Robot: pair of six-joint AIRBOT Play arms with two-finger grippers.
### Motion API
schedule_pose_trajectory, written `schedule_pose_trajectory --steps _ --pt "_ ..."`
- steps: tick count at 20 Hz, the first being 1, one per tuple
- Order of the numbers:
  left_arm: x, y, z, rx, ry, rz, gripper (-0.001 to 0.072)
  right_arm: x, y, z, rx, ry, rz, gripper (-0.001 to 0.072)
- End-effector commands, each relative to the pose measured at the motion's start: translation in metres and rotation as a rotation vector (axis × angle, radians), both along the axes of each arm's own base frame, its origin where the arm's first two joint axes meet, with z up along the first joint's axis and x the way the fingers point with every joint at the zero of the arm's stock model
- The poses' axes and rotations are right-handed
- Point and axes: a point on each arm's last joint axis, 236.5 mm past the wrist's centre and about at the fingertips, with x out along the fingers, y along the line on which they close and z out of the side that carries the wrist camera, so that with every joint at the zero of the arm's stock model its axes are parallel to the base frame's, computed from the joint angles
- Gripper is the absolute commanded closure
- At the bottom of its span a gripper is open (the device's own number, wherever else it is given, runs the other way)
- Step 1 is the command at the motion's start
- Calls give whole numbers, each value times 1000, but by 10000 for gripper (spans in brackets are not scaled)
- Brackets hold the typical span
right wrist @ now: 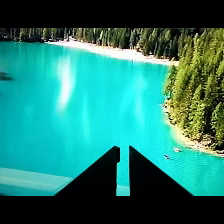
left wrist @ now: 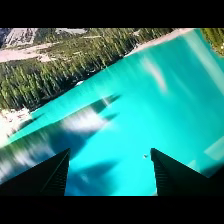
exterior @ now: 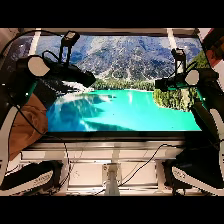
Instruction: Fold the clothes and pants, and hang the long-sleeved shirts on hangers.
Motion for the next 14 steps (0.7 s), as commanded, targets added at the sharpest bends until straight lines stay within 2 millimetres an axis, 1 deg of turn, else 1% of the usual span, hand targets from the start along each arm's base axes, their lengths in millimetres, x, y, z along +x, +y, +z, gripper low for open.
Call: schedule_pose_trajectory --steps 1,5,7,9,10,12,13,14 --pt "1 0 -4 6 8 -1 131 0 0 -1 0 2 0 608" --pt "1 2 -2 6 6 3 130 0 0 -1 0 2 0 608" --pt "4 17 3 54 -35 19 130 0 0 -1 0 2 0 608" --pt "8 53 20 149 -109 83 131 0 0 -1 0 2 0 608" --pt "8 81 32 197 -138 158 131 0 0 -1 0 2 0 608" --pt "3 147 58 322 -198 324 131 0 0 -1 0 2 0 608" --pt "-3 184 71 375 -218 426 131 0 0 -1 0 2 0 608" --pt "-10 217 85 402 -238 520 131 0 0 -1 0 2 0 608"
